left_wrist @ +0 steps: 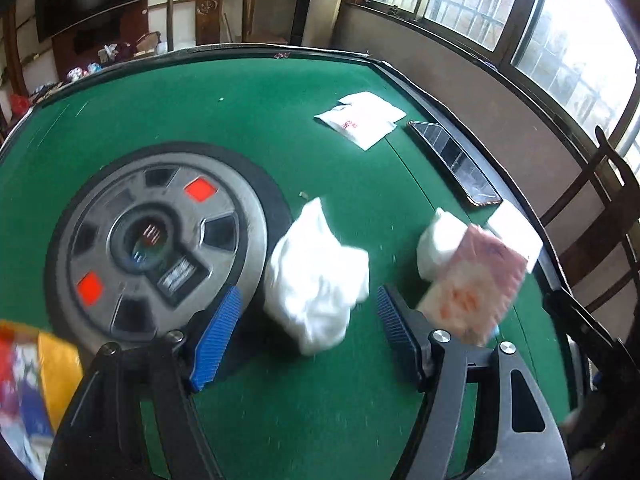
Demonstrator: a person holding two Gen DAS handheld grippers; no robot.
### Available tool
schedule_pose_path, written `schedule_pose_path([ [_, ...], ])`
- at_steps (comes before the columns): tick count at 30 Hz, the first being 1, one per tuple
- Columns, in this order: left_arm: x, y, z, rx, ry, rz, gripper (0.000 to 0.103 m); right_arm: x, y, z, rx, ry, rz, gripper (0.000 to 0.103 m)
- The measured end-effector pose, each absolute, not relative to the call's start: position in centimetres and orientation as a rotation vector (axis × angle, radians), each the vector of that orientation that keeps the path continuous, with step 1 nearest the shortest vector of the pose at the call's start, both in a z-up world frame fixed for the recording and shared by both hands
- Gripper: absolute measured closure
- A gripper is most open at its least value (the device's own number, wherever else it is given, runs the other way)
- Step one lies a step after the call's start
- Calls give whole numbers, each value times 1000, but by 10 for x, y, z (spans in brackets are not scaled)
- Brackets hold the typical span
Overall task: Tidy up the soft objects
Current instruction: 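Grasp the white towel with the left gripper, then carry white towel toward box with left gripper while right gripper approaches pink tissue pack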
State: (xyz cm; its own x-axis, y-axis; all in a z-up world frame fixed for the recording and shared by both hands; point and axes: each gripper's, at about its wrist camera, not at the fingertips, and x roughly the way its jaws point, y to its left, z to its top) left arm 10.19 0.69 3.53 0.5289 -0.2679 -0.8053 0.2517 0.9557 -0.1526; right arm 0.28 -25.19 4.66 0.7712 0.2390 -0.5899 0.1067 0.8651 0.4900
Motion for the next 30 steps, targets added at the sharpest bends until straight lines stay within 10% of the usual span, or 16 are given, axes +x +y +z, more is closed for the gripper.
schedule_pose_path([
  [7, 125, -17, 13, 67, 1012, -297, 30, 5, -255, 45, 534, 707, 62, 43],
  [11, 116, -17, 16, 67, 1015, -343, 74, 5, -256, 45, 526, 710, 47, 43],
  [30, -56, 117, 86, -321, 848, -416, 75, -7, -315, 26, 813, 682, -10, 43],
])
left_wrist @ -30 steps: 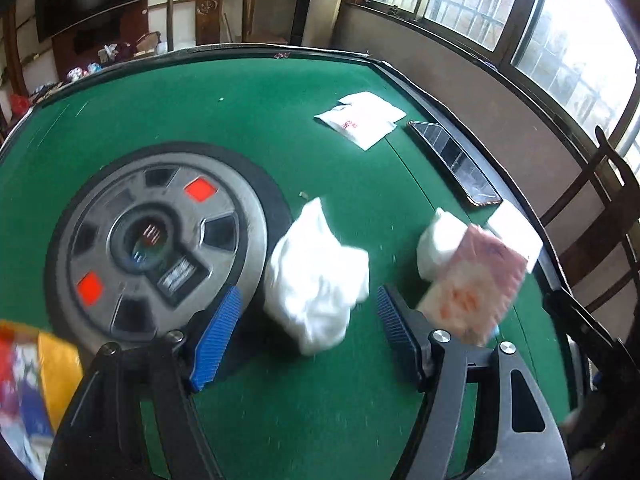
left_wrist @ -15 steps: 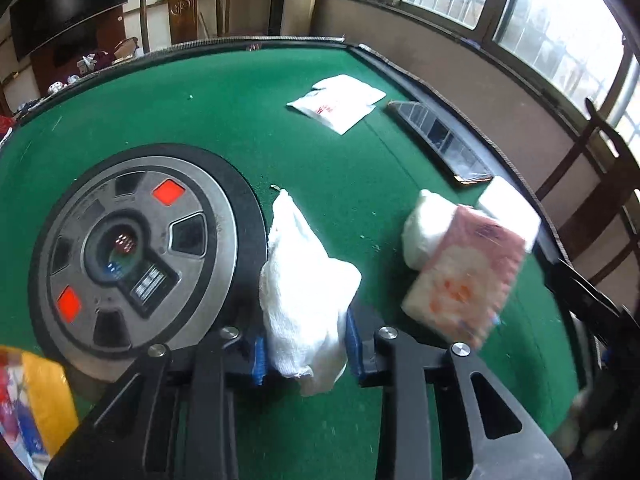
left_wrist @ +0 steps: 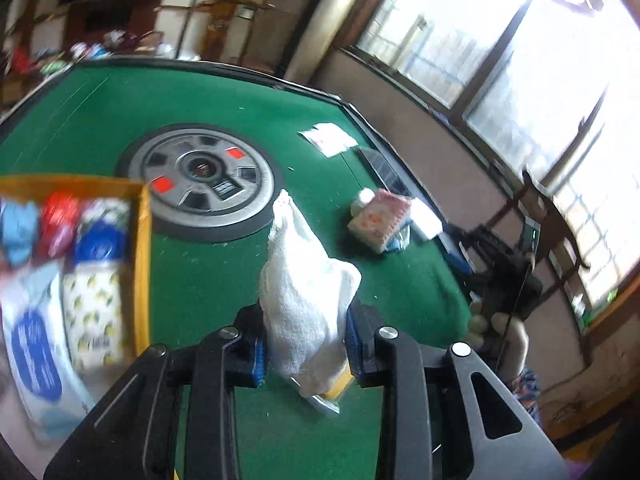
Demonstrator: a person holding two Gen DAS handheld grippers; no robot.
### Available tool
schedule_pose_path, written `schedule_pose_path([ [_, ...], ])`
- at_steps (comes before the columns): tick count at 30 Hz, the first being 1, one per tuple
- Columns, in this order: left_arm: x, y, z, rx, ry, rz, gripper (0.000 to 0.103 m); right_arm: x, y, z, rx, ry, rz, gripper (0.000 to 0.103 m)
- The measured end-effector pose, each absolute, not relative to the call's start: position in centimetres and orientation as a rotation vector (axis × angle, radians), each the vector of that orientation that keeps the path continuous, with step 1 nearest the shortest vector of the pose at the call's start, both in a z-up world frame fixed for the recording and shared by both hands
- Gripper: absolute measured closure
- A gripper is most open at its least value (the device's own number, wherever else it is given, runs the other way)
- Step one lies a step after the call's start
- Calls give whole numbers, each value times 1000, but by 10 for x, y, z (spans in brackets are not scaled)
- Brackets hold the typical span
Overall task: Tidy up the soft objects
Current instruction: 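Carry white towel toward box with left gripper while right gripper approaches pink tissue pack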
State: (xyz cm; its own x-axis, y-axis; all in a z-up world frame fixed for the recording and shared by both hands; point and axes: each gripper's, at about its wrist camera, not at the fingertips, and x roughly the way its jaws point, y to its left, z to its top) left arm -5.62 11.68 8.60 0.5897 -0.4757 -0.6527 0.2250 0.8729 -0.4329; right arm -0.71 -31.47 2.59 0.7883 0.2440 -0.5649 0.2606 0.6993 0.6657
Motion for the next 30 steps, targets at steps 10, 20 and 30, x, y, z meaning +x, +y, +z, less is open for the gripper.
schedule_pose_path([
  [10, -83, 172, 78, -435, 821, -357, 75, -10, -299, 41, 761, 706, 43, 43],
  [20, -122, 259, 65, -593, 801, -245, 75, 42, -220, 58, 549, 863, 180, 45],
  [30, -148, 312, 50, -663, 751, -180, 75, 71, -164, 62, 415, 913, 283, 51],
])
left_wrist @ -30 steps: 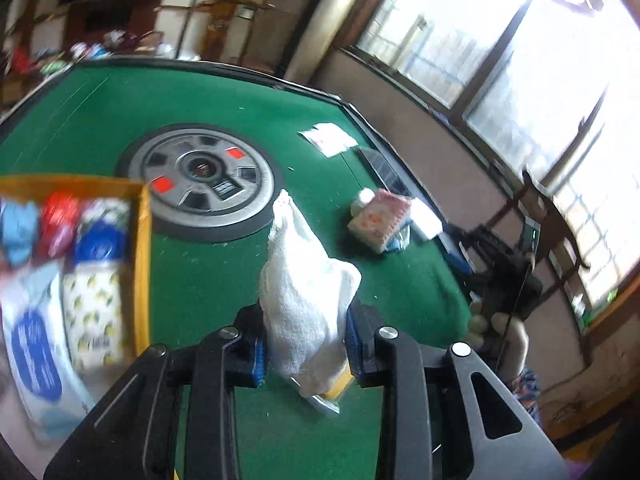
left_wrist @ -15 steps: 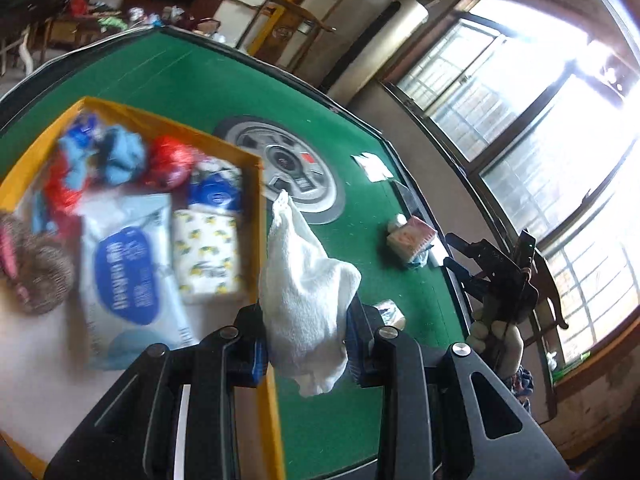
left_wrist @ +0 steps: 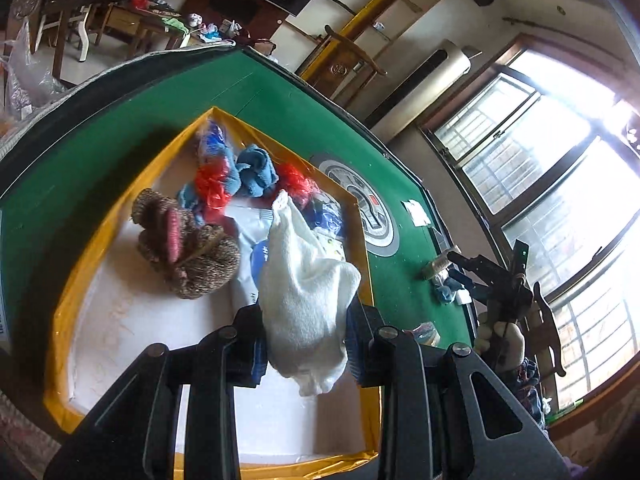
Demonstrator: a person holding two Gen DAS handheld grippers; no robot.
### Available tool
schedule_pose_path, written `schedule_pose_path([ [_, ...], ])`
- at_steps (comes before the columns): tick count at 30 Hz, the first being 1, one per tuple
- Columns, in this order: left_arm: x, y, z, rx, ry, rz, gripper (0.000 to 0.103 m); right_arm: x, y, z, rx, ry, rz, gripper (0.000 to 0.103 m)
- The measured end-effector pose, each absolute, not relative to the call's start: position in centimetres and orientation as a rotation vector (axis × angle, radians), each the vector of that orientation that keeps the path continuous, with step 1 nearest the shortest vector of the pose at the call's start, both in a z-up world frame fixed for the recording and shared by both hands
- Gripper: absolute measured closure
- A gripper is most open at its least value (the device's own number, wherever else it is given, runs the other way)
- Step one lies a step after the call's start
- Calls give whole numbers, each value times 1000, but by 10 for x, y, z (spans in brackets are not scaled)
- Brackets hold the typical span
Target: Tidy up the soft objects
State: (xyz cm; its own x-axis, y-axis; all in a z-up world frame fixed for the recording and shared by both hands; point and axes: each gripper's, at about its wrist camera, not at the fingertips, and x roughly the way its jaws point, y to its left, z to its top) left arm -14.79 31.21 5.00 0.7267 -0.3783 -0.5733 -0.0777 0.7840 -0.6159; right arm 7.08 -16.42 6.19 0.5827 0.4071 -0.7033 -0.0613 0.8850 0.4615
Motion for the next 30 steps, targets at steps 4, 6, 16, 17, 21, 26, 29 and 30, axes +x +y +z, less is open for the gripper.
schedule_pose_path([
  [4, -153, 319, 43, -679, 752, -184, 75, 83, -145, 62, 323, 948, 236, 51],
  [6, -155, 325, 40, -690, 751, -183, 75, 90, -141, 60, 320, 973, 218, 50],
  [16, -169, 344, 45, -692, 730, -164, 75, 139, -124, 46, 337, 1043, 52, 49],
  [17, -169, 346, 45, -690, 731, -159, 75, 144, -123, 44, 342, 1056, 25, 49],
  [21, -170, 351, 44, -689, 738, -145, 75, 161, -129, 42, 449, 1059, -41, 41],
  [26, -171, 354, 43, -670, 745, -129, 75, 183, -121, 40, 390, 1082, -141, 41],
  [29, -170, 356, 42, -639, 755, -98, 75, 189, -118, 24, 357, 1144, -171, 44],
  [30, -169, 357, 41, -628, 766, -86, 75, 187, -116, 26, 335, 1111, -174, 50],
])
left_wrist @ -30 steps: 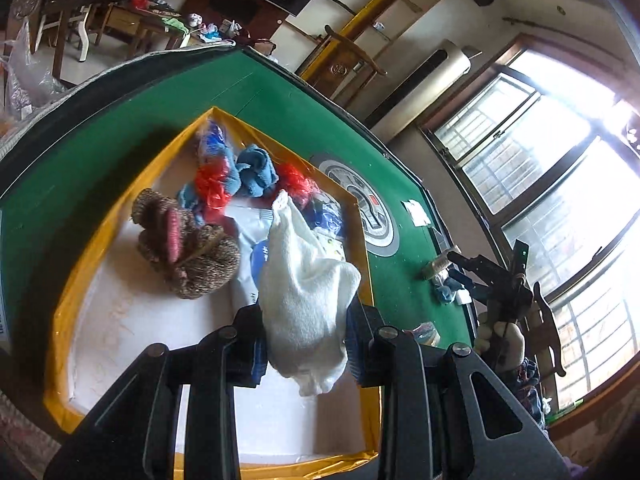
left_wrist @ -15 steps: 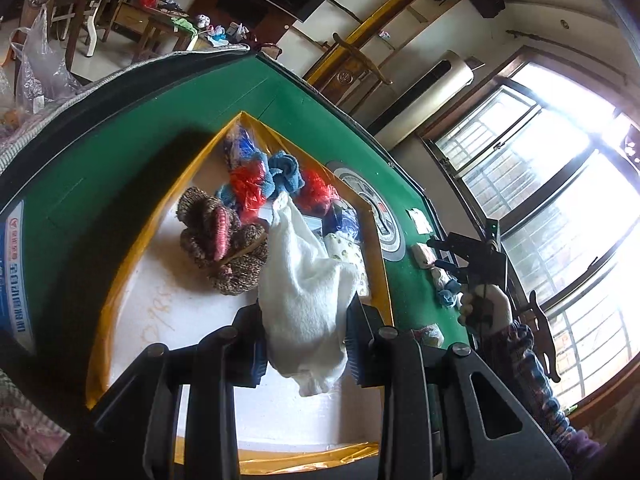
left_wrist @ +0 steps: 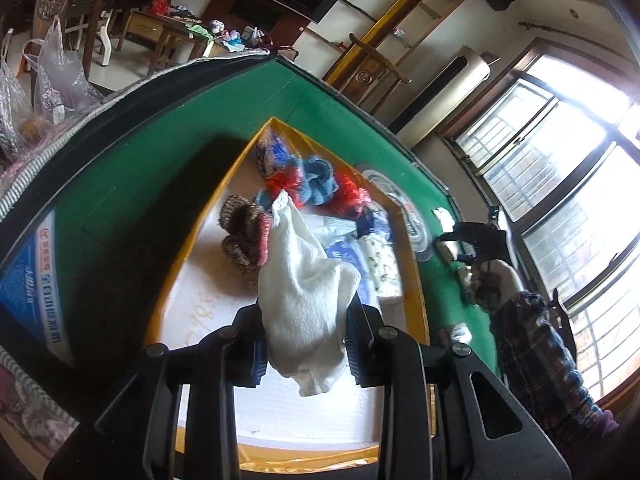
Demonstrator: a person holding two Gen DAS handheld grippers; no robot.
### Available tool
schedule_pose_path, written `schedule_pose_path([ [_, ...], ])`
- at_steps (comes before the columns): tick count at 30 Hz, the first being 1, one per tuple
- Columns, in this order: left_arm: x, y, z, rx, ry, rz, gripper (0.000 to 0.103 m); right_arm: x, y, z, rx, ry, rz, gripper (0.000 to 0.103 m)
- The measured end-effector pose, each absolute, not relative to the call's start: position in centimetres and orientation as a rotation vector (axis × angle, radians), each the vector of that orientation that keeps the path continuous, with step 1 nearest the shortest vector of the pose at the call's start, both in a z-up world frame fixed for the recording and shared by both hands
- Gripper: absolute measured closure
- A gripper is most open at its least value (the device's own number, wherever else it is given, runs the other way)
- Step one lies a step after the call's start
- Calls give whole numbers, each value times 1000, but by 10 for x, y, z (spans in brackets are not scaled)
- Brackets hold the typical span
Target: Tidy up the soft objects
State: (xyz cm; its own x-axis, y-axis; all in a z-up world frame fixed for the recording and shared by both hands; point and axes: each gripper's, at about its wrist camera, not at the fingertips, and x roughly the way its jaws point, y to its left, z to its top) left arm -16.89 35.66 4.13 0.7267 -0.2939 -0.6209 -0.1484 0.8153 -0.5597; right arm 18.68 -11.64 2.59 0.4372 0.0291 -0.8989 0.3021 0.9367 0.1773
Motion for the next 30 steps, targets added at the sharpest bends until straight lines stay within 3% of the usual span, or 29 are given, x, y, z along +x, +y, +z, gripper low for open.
schedule_pose_path([
  [8, -148, 345, 30, -483, 893, -2, 75, 155, -100, 38, 333, 1073, 19, 53],
  [10, -138, 339, 29, -398, 920, 41, 68, 136, -86, 48, 310, 1063, 99, 53],
  [12, -125, 333, 23, -290, 957, 110, 48, 119, -73, 59, 293, 1052, 174, 53],
  [16, -98, 315, 9, -30, 1019, 229, 42, 75, -19, 77, 228, 1048, 370, 53],
  [21, -115, 332, 34, -185, 958, 188, 42, 15, 52, 84, 100, 1054, 586, 53],
  [30, -188, 386, 71, -538, 734, 162, 41, -60, 150, 50, -100, 1121, 876, 53],
])
